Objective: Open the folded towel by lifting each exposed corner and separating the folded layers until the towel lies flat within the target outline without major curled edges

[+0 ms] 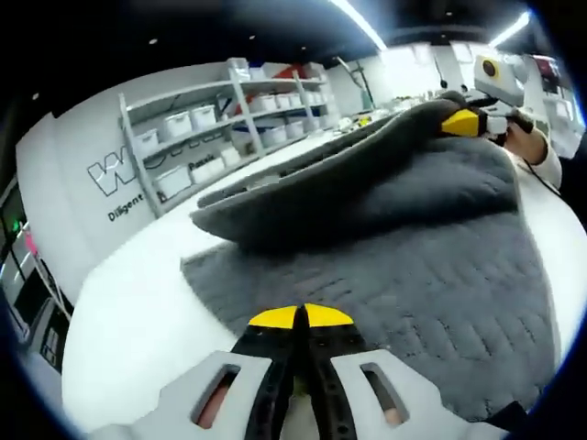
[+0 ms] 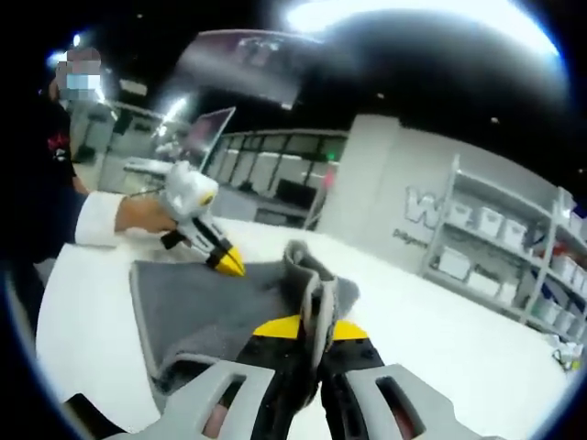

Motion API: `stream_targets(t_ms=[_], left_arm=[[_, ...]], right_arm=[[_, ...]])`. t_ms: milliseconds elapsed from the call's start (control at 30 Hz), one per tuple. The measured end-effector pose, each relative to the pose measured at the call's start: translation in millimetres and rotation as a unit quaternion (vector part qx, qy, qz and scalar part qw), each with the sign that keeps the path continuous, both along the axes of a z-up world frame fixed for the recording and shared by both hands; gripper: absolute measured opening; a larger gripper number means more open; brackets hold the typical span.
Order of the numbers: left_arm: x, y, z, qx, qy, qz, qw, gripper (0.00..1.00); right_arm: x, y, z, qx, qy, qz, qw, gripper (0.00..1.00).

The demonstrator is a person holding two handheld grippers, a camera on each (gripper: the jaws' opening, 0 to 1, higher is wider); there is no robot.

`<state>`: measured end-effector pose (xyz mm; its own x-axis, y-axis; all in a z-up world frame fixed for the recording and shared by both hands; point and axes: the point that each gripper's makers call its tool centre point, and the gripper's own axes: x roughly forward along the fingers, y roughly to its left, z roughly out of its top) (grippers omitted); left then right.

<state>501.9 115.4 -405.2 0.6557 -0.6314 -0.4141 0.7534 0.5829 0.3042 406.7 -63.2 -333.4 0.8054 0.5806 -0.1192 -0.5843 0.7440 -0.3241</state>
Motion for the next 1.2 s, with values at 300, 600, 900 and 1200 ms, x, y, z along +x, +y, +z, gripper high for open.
stream_targets(t_ms=[300, 600, 900, 1200], left_arm=[[1.3, 0.4, 0.1, 0.001, -0.002, 0.001, 1.0000, 0.01], [1.6, 1.2, 0.1, 0.000, -0.002, 0.002, 1.0000, 0.01], [1.7, 2.1, 0.1, 0.001, -0.004, 0.002, 1.0000, 0.01], [2.0, 2.1, 0.6, 0.001, -0.005, 0.001, 1.0000, 0.01]], right_arm=[[-2.7, -17.8, -11.0, -0.028, 0.002, -0.031, 0.9991, 0.00], [-3.1, -27.8, -17.1, -0.029, 0.010, -0.051, 0.9982, 0.00], [-11.3, -38.3, -24.0, 0.015, 0.069, -0.050, 0.9963, 0.00], [-17.9, -51.3, -36.6, 0.015, 0.133, -0.055, 0.9895, 0.00]])
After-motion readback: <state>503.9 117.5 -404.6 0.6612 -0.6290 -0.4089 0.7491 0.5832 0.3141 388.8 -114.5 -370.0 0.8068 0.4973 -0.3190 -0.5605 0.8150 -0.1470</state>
